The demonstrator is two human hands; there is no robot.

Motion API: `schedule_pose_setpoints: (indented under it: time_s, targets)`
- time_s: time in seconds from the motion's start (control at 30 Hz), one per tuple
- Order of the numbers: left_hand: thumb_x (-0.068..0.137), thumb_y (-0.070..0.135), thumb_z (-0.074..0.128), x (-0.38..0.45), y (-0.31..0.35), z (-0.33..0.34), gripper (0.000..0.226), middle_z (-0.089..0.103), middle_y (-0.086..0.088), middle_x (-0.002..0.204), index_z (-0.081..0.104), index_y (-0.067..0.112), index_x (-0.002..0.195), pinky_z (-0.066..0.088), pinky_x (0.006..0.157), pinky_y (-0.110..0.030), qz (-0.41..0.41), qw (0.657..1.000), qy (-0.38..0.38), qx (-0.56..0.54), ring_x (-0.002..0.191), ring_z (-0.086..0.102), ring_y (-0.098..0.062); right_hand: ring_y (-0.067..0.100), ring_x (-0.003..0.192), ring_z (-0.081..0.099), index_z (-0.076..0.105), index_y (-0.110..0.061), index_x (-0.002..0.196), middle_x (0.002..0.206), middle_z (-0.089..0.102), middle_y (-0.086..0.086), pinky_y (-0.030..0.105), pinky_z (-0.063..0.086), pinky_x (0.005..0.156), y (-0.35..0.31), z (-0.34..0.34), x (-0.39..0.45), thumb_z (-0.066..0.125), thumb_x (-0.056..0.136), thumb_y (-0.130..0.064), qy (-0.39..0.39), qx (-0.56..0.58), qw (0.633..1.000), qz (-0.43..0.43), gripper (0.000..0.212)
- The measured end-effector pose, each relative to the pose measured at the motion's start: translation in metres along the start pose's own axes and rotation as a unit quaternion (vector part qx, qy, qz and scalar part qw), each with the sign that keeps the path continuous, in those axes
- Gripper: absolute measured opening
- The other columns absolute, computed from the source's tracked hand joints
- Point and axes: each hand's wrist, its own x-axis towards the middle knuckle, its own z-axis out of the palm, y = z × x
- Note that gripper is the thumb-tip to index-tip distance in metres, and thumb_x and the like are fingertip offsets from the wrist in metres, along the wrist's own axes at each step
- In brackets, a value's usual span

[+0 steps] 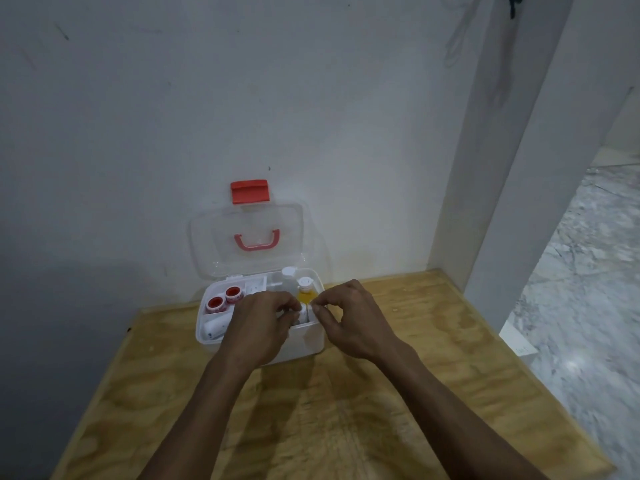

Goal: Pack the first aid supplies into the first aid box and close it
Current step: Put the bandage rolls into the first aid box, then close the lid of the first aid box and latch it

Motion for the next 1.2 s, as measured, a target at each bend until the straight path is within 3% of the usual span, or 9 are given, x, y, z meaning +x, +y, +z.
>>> schedule_pose_setpoints:
  time_s: [0.33, 0.43, 0.57, 0.73, 0.87, 0.93, 1.03, 1.13, 1.2]
  targets:
    - [0.089, 0.020, 0.064, -0.006, 0.001, -0.005, 0.023, 0.071, 0.005, 0.115, 0.072, 0.025, 0.110, 0.048, 0.088, -0.029, -0.007, 1.000, 0.018, -0.017, 0.103, 0.063, -0.013, 0.010, 0.108, 0.052, 0.072, -0.023, 0.112, 0.115, 0.070, -0.009, 0.020, 0.034, 0.084, -0.004, -0.006, -0.003, 0.059, 0.094, -0.030, 0.015, 0.017, 1.000, 0.011, 0.024]
    - [0.088, 0.022, 0.066, -0.006, 0.002, -0.011, 0.022, 0.071, 0.007, 0.111, 0.073, 0.026, 0.108, 0.050, 0.086, -0.029, 0.000, 0.999, 0.037, -0.023, 0.099, 0.062, -0.010, 0.011, 0.108, 0.054, 0.071, -0.024, 0.114, 0.116, 0.069, -0.008, 0.024, 0.039, 0.086, -0.006, -0.010, 0.001, 0.060, 0.094, -0.030, 0.025, 0.034, 0.999, 0.027, 0.024]
    - [0.086, 0.026, 0.068, -0.002, -0.002, -0.028, 0.023, 0.071, 0.008, 0.107, 0.073, 0.024, 0.108, 0.043, 0.074, -0.015, 0.007, 0.993, 0.108, -0.050, 0.095, 0.062, -0.006, 0.008, 0.095, 0.061, 0.072, -0.023, 0.112, 0.107, 0.072, -0.008, 0.030, 0.051, 0.080, -0.011, -0.019, 0.019, 0.062, 0.092, -0.027, 0.065, 0.086, 0.993, 0.048, 0.023]
    - [0.085, 0.024, 0.070, 0.019, -0.018, -0.055, 0.032, 0.070, -0.005, 0.115, 0.069, 0.015, 0.115, 0.045, 0.084, -0.025, -0.036, 0.973, 0.222, -0.045, 0.097, 0.060, -0.010, 0.008, 0.093, 0.063, 0.067, -0.018, 0.121, 0.112, 0.071, -0.004, 0.022, 0.051, 0.080, -0.026, -0.025, 0.058, 0.062, 0.093, -0.026, 0.126, 0.151, 0.976, 0.095, 0.030]
    - [0.086, 0.026, 0.068, 0.043, -0.034, -0.075, 0.043, 0.061, -0.013, 0.127, 0.060, 0.010, 0.125, 0.045, 0.093, -0.037, -0.097, 0.948, 0.298, -0.061, 0.114, 0.058, -0.027, 0.013, 0.108, 0.058, 0.051, -0.020, 0.136, 0.128, 0.061, -0.001, 0.023, 0.045, 0.084, -0.033, -0.022, 0.095, 0.062, 0.094, -0.028, 0.136, 0.178, 0.966, 0.126, 0.044]
    - [0.088, 0.033, 0.065, 0.058, -0.043, -0.083, 0.055, 0.053, -0.014, 0.137, 0.049, 0.011, 0.135, 0.042, 0.100, -0.043, -0.146, 0.945, 0.281, -0.087, 0.123, 0.051, -0.032, 0.018, 0.117, 0.055, 0.043, -0.022, 0.141, 0.134, 0.056, 0.003, 0.028, 0.045, 0.090, -0.035, -0.021, 0.111, 0.061, 0.095, -0.029, 0.125, 0.205, 0.960, 0.145, 0.050]
    - [0.091, 0.042, 0.058, 0.075, -0.050, -0.089, 0.062, 0.052, -0.013, 0.140, 0.039, 0.014, 0.142, 0.039, 0.101, -0.040, -0.186, 0.944, 0.229, -0.149, 0.125, 0.050, -0.031, 0.021, 0.119, 0.055, 0.038, -0.024, 0.142, 0.136, 0.055, 0.006, 0.032, 0.047, 0.093, -0.039, -0.018, 0.127, 0.058, 0.096, -0.032, 0.105, 0.251, 0.950, 0.155, 0.051]
    - [0.093, 0.046, 0.053, 0.080, -0.051, -0.090, 0.056, 0.058, -0.014, 0.133, 0.044, 0.015, 0.139, 0.041, 0.100, -0.039, -0.183, 0.941, 0.224, -0.175, 0.120, 0.055, -0.029, 0.020, 0.114, 0.057, 0.039, -0.026, 0.141, 0.132, 0.058, 0.006, 0.038, 0.049, 0.096, -0.040, -0.014, 0.132, 0.053, 0.098, -0.038, 0.101, 0.266, 0.946, 0.155, 0.047]
    - [0.094, 0.047, 0.050, 0.077, -0.050, -0.090, 0.053, 0.061, -0.014, 0.129, 0.050, 0.015, 0.135, 0.042, 0.098, -0.038, -0.181, 0.939, 0.236, -0.170, 0.117, 0.056, -0.028, 0.016, 0.108, 0.058, 0.040, -0.026, 0.140, 0.126, 0.059, 0.004, 0.031, 0.048, 0.090, -0.040, -0.015, 0.129, 0.050, 0.099, -0.041, 0.106, 0.273, 0.944, 0.155, 0.045]
